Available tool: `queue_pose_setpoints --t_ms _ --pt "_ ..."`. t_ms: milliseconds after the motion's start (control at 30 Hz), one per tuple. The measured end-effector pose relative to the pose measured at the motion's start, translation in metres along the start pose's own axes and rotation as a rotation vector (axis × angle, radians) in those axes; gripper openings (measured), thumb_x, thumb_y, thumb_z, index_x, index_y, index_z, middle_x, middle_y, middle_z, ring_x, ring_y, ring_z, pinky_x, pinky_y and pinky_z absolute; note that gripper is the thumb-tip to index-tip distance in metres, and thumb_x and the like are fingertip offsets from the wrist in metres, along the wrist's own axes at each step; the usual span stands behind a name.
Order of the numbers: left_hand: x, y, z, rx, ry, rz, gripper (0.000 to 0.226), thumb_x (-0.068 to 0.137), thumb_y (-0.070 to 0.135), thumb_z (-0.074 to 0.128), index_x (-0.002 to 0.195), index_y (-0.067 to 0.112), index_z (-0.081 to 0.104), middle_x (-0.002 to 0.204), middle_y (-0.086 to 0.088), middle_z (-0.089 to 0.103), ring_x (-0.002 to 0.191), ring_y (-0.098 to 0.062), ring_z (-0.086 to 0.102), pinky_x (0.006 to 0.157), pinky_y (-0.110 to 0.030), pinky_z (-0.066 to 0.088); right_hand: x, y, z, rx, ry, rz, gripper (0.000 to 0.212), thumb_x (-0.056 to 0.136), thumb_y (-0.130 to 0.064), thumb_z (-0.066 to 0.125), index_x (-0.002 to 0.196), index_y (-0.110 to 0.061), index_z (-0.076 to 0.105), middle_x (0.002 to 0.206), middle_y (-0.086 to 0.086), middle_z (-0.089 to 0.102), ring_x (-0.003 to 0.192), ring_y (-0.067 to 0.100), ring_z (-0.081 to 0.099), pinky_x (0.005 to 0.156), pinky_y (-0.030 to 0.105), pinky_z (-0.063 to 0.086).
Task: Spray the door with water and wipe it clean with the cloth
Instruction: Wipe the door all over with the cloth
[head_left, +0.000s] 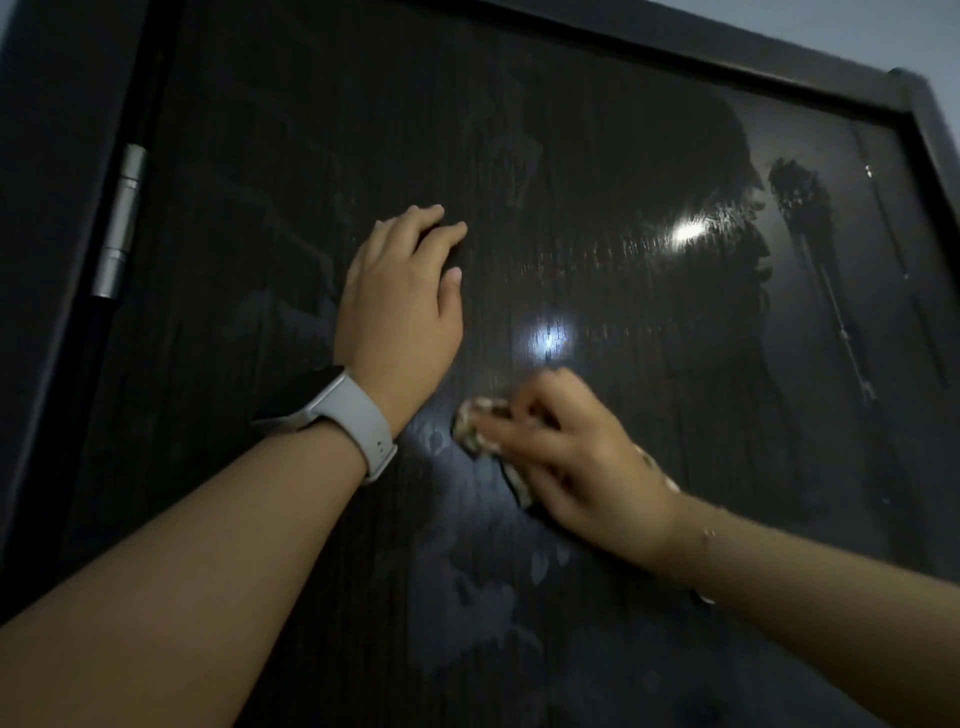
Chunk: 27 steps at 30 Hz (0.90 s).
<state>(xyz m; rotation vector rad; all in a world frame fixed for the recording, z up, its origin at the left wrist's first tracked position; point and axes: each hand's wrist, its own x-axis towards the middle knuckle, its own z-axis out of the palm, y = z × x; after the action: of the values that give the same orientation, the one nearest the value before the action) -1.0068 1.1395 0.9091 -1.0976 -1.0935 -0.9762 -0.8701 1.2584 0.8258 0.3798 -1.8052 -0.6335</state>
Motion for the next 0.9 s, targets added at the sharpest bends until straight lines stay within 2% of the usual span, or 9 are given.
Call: queue_pose_setpoints --t_ms 100,200,367,433,533,600,700,800,900 --pt "-0.001 0.000 0.002 0.049 0.011 0.033 0.036 0.099 0.013 0.050 0.134 0.010 0.057 0.143 -0.010 0.050 0.137 -0.028 0.041 0.119 -0.045 0.025 -0.026 -0.002 -0.003 -0.003 -0.098 -0.049 0.038 0.101 -0.018 0.037 0.122 -0.008 0.066 0.100 0.008 0.048 0.088 0.020 0.045 0.073 0.030 0.041" --pt "-0.002 -0.001 0.003 0.118 0.006 0.072 0.036 0.100 0.015 0.046 0.134 0.011 0.057 0.143 -0.011 0.050 0.138 -0.029 0.040 0.120 -0.044 0.020 -0.029 0.008 -0.004 -0.003 -0.074 -0.040 0.032 0.096 -0.010 0.048 0.120 -0.009 0.068 0.100 0.007 0.046 0.088 0.019 0.046 0.076 0.025 0.038" --pt "-0.004 0.006 0.005 0.182 -0.054 0.211 0.045 0.099 0.035 0.044 0.138 0.014 0.054 0.147 -0.010 0.048 0.139 -0.027 0.039 0.120 -0.045 0.019 -0.028 0.024 -0.007 -0.015 0.257 0.313 0.026 0.092 -0.009 0.059 0.114 -0.013 0.071 0.097 0.003 0.048 0.087 0.020 0.050 0.075 0.021 0.040" --pt "-0.003 0.005 0.005 0.186 -0.092 0.237 0.046 0.098 0.037 0.048 0.139 0.014 0.053 0.148 -0.010 0.047 0.139 -0.027 0.039 0.118 -0.043 0.021 -0.039 0.012 0.001 -0.007 0.296 0.382 0.029 0.091 -0.008 0.059 0.117 -0.017 0.069 0.098 0.001 0.047 0.087 0.020 0.050 0.076 0.022 0.040" --pt "-0.005 0.007 0.007 0.208 -0.106 0.242 0.047 0.097 0.037 0.049 0.136 0.013 0.056 0.144 -0.012 0.050 0.136 -0.028 0.043 0.117 -0.044 0.027 -0.069 -0.019 0.005 0.021 0.154 0.262 0.038 0.090 -0.008 0.053 0.126 -0.020 0.061 0.102 -0.001 0.043 0.092 0.016 0.048 0.080 0.022 0.040" --pt "-0.006 0.010 0.007 0.223 -0.123 0.245 0.046 0.098 0.036 0.049 0.137 0.012 0.055 0.144 -0.012 0.050 0.136 -0.028 0.043 0.117 -0.044 0.027 -0.083 -0.030 0.002 0.050 0.049 0.206 0.037 0.091 -0.006 0.054 0.125 -0.016 0.063 0.103 0.001 0.044 0.093 0.016 0.048 0.081 0.024 0.042" --pt "-0.006 0.013 0.004 0.256 -0.149 0.196 0.047 0.098 0.036 0.049 0.140 0.013 0.051 0.149 -0.011 0.045 0.140 -0.027 0.038 0.119 -0.043 0.021 -0.078 -0.029 -0.007 0.095 -0.006 0.204 0.034 0.089 -0.002 0.058 0.119 -0.014 0.067 0.097 0.004 0.048 0.085 0.018 0.048 0.071 0.031 0.043" --pt "-0.007 0.042 0.007 0.182 -0.171 0.065 0.044 0.097 0.030 0.051 0.138 0.015 0.052 0.151 -0.010 0.042 0.144 -0.028 0.031 0.121 -0.046 0.014 -0.070 -0.010 -0.033 0.055 0.139 0.221 0.033 0.089 -0.003 0.055 0.115 -0.018 0.067 0.095 0.003 0.048 0.086 0.019 0.049 0.072 0.031 0.043" --pt "-0.003 0.092 0.024 0.143 -0.174 0.111 0.046 0.095 0.033 0.044 0.136 0.017 0.055 0.151 -0.008 0.043 0.144 -0.027 0.033 0.121 -0.047 0.014 -0.077 0.032 -0.073 -0.001 0.323 0.403 0.030 0.089 -0.001 0.061 0.114 -0.015 0.071 0.093 0.002 0.048 0.084 0.021 0.052 0.072 0.031 0.046"
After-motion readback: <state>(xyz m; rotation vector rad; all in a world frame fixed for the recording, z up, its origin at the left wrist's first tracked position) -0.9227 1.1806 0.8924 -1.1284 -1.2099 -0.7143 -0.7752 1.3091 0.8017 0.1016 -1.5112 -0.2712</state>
